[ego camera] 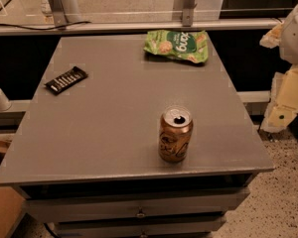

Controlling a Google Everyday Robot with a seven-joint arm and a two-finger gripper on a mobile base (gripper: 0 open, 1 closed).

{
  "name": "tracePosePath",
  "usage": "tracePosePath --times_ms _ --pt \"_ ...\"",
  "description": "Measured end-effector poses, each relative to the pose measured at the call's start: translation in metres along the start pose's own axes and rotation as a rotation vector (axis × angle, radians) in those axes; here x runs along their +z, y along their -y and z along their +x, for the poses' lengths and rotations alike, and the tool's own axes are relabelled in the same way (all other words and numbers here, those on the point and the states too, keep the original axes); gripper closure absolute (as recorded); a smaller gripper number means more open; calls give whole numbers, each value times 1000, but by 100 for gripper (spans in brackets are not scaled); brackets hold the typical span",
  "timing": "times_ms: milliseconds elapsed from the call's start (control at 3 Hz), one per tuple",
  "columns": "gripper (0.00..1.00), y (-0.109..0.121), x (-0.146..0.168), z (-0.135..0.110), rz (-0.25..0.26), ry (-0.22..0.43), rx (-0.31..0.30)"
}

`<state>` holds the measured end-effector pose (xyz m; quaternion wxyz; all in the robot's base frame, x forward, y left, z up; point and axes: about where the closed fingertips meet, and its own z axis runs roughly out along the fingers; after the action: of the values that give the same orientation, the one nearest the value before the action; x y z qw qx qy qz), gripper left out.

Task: Move orange can near rxbar chocolate

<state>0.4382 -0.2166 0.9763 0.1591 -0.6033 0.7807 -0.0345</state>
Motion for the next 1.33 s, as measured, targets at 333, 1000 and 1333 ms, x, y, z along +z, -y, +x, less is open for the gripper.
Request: tracePosePath --times_ms 333,1000,1333 --pt "0 0 0 0 0 0 0" --pt "0 -3 24 10 -28 115 19" --pt "0 -15 47 14 -73 260 62"
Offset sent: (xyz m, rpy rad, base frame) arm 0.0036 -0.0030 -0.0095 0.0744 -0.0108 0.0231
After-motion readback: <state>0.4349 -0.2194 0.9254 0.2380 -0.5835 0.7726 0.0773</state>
